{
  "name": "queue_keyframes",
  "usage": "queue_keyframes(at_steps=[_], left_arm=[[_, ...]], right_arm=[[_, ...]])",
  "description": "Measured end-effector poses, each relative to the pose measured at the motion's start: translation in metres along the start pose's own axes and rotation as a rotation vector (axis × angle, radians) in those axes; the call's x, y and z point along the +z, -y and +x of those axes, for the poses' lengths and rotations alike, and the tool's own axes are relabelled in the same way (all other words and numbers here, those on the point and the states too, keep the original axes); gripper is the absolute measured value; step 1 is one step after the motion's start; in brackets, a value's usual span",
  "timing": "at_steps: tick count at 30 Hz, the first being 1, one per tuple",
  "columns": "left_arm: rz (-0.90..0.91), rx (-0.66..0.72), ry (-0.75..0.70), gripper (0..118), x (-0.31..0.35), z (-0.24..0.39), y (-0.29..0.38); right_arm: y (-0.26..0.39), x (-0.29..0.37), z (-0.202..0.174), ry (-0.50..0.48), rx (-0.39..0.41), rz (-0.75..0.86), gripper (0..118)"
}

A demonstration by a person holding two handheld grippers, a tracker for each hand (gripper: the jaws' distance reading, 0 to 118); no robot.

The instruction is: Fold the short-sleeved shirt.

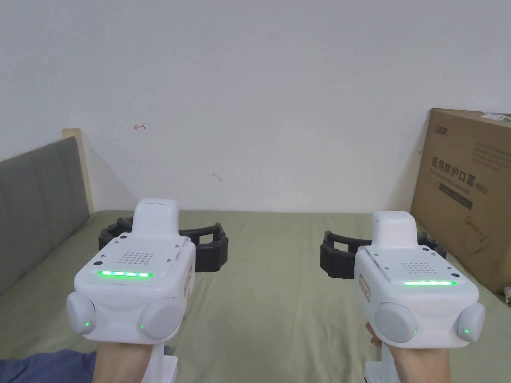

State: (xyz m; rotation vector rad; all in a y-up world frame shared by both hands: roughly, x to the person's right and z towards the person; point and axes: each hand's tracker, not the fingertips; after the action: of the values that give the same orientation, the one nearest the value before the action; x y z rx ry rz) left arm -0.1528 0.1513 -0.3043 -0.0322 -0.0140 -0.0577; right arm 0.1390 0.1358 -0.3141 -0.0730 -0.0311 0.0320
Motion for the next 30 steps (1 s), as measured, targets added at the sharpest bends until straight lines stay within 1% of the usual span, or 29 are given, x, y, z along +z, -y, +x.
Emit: queue_keyframes(at_steps=[5, 6, 7, 8, 9, 10, 11, 12, 13, 14, 15, 16, 17, 18, 19, 21, 25, 28, 30], left_arm=[[-0.008, -0.023, -0.009, 118, -0.001, 0.000, 0.000], [-0.014, -0.022, -0.004, 116, -0.001, 0.000, 0.000], [-0.019, -0.018, 0.001, 112, 0.000, 0.000, -0.001], [-0.020, -0.010, 0.005, 99, 0.001, 0.001, -0.001], [-0.026, -0.012, 0.010, 85, 0.002, 0.001, 0.000], [-0.032, -0.011, 0.002, 68, 0.002, 0.002, 0.000], [-0.033, -0.013, -0.007, 43, 0.001, 0.002, 0.002], [-0.028, -0.019, -0.014, 26, 0.001, 0.002, 0.005], [-0.019, -0.040, -0.030, 9, 0.001, 0.002, 0.007], [-0.008, -0.094, -0.054, 0, 0.000, 0.004, 0.010], [0.003, -0.112, -0.061, 0, 0.001, 0.005, 0.012], [-0.003, -0.096, -0.047, 0, 0.001, 0.005, 0.013], [-0.015, -0.058, -0.001, 0, 0.001, 0.002, 0.012], [-0.027, -0.005, 0.015, 0, 0.000, -0.002, 0.012], [-0.034, 0.020, 0.009, 0, -0.001, -0.004, 0.013], [-0.040, 0.014, -0.019, 0, -0.004, -0.009, 0.012], [-0.052, 0.012, -0.056, 0, 0.001, -0.028, 0.011], [-0.045, 0.011, -0.141, 0, 0.019, -0.051, 0.010], [-0.053, 0.016, -0.172, 0, 0.031, -0.073, 0.009]], right_arm=[[0.000, 0.001, 0.003, -0.014, -0.024, -0.010, 115], [0.001, 0.002, 0.003, -0.015, -0.023, -0.009, 109], [0.001, 0.002, 0.003, -0.017, -0.020, -0.009, 97], [0.001, 0.001, 0.002, -0.015, -0.018, -0.013, 72], [0.002, 0.000, 0.002, -0.014, -0.018, -0.018, 50], [0.002, 0.000, 0.001, -0.008, -0.018, -0.021, 33], [0.004, 0.001, 0.000, -0.001, -0.022, -0.016, 21], [0.005, 0.002, 0.001, -0.005, -0.030, -0.011, 17], [0.005, 0.003, 0.001, -0.016, -0.039, -0.010, 13], [0.006, 0.003, 0.001, -0.018, -0.043, -0.009, 2], [0.007, 0.004, 0.000, -0.012, -0.042, -0.005, 1], [0.009, 0.005, 0.000, -0.016, -0.045, -0.001, 1], [0.008, 0.003, 0.001, -0.030, -0.047, -0.009, 1], [0.008, 0.003, 0.000, -0.027, -0.051, -0.012, 1], [0.008, 0.002, -0.001, -0.030, -0.059, -0.014, 1], [0.007, 0.000, -0.003, -0.045, -0.075, -0.019, 1], [0.002, -0.007, -0.020, -0.077, -0.050, -0.012, 1], [0.000, -0.017, -0.045, -0.138, -0.068, -0.022, 1], [0.000, -0.024, -0.070, -0.215, -0.078, -0.034, 1]])
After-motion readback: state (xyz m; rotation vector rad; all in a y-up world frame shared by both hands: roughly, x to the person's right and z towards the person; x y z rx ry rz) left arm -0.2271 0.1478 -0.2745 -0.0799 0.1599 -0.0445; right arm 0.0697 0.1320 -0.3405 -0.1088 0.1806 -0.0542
